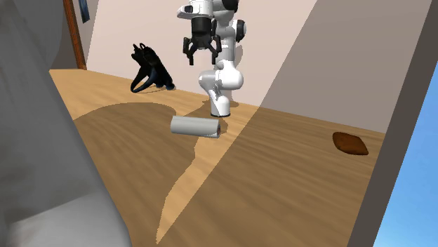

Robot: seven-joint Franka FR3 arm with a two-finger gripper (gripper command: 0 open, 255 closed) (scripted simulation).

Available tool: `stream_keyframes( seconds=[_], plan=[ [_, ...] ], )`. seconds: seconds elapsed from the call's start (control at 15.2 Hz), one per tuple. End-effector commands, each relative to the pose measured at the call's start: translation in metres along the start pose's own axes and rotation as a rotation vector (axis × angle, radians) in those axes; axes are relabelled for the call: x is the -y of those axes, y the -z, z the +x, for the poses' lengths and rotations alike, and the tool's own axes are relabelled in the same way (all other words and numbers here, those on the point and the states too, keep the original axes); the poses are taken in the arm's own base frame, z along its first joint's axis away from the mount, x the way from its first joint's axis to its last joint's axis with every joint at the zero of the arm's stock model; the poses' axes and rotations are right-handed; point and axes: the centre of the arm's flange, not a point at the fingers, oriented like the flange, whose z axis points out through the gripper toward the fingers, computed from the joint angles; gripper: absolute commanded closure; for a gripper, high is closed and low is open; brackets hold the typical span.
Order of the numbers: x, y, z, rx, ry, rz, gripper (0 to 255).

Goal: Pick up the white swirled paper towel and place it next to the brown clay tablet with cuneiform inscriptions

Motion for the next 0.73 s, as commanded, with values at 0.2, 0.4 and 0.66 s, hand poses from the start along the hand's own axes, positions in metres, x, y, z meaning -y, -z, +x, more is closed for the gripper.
stream_keyframes(
  seconds=[0.2, 0.4, 0.66],
  plan=[
    [-0.006, -0.039, -0.005, -0.020, -0.365, 0.017, 0],
    [-0.009, -0.079, -0.012, -0.041, -0.729, 0.034, 0],
    [-0.009, -0.132, -0.020, -0.068, -1.215, 0.056, 0]
  ],
)
